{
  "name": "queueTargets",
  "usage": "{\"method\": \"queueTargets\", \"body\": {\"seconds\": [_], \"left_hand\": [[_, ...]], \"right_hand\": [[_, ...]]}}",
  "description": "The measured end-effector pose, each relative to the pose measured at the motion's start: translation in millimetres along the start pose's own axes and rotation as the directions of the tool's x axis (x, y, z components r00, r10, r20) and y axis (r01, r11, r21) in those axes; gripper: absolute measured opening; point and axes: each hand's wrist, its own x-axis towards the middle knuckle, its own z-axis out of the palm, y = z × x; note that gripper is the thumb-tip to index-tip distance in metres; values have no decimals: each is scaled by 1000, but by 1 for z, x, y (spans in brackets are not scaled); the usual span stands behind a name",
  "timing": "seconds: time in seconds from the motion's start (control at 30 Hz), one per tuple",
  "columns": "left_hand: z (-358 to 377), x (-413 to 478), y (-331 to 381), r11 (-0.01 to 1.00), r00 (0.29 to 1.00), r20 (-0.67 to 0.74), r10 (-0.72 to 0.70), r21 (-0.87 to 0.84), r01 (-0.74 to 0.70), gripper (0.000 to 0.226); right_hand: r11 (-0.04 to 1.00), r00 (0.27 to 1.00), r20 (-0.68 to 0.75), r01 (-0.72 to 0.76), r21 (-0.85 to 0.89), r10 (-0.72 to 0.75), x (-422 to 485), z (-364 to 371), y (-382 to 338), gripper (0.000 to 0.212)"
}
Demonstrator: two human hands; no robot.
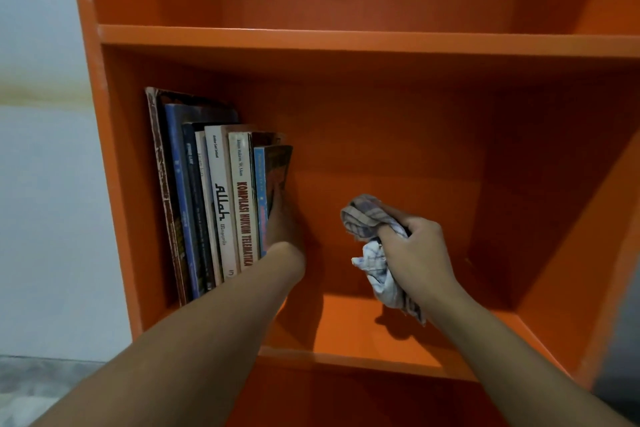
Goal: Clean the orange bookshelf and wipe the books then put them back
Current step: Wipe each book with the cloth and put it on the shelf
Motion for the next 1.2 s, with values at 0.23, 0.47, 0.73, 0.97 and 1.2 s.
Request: {"method": "queueTargets", "body": {"seconds": [0.23,0.47,0.73,0.97,1.2], "left_hand": [[-10,-15,-13,975,995,-55,81,-201,-91,59],[-42,-64,-63,632,957,-131,258,-726,-270,32],[-64,-191,-70,231,892,-269,362,-902,-365,31],[-42,-273,22,67,806,-252,536,-939,-338,28],[-2,-361,166,-22,657,4,754,-999,31,34]], "right_hand": [[999,998,-58,-2,-34,0,-13,-14,-3,17],[1000,996,-83,26,7,-26,-45,-27,-11,29],[987,995,-100,-13,163,29,-158,-33,2,30],[973,975,-69,-201,114,210,-264,-40,98,30],[840,840,-65,-530,112,539,-362,-39,208,26]]}}
